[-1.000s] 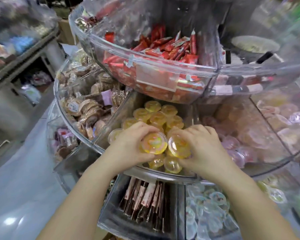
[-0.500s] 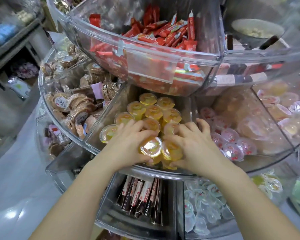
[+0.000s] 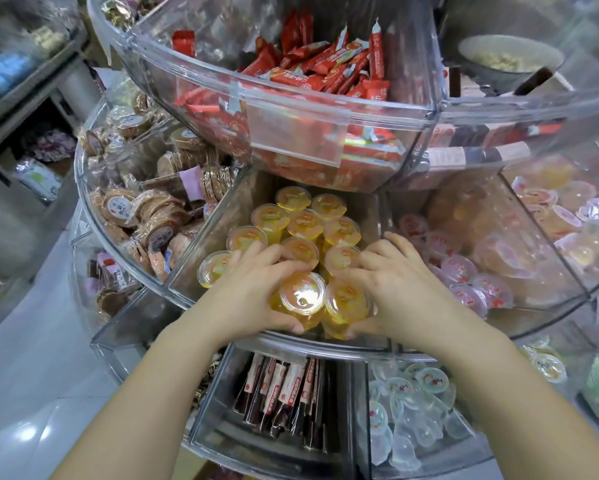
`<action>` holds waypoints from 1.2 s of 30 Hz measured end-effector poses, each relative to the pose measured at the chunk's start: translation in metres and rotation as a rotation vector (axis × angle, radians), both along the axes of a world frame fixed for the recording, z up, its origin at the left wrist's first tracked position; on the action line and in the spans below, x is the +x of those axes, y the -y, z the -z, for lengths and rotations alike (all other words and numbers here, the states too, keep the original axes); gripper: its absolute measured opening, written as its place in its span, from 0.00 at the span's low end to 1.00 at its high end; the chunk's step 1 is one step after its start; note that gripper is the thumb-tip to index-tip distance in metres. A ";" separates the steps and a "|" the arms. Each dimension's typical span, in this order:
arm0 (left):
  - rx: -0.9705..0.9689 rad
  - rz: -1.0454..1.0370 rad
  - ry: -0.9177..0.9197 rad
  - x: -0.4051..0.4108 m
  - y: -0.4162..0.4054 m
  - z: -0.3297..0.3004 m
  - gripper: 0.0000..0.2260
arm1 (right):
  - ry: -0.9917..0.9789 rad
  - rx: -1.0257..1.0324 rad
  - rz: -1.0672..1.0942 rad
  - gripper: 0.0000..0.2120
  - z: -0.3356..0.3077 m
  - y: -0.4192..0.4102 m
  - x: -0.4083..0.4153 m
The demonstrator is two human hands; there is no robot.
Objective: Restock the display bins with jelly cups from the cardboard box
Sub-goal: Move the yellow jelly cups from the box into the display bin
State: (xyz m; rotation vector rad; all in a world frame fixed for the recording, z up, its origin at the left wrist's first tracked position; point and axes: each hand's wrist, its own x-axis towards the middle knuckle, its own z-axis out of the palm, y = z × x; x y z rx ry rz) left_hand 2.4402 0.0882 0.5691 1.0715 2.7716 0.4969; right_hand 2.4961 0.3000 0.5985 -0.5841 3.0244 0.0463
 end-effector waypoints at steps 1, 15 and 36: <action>-0.009 0.001 -0.024 0.000 -0.001 0.000 0.36 | -0.004 0.017 -0.004 0.36 -0.001 0.000 0.000; 0.017 0.031 0.109 -0.003 -0.006 -0.002 0.29 | 0.031 0.069 -0.022 0.25 -0.005 0.002 -0.009; -0.025 0.046 -0.020 -0.005 -0.010 -0.009 0.32 | -0.263 0.037 -0.110 0.38 0.009 0.009 -0.001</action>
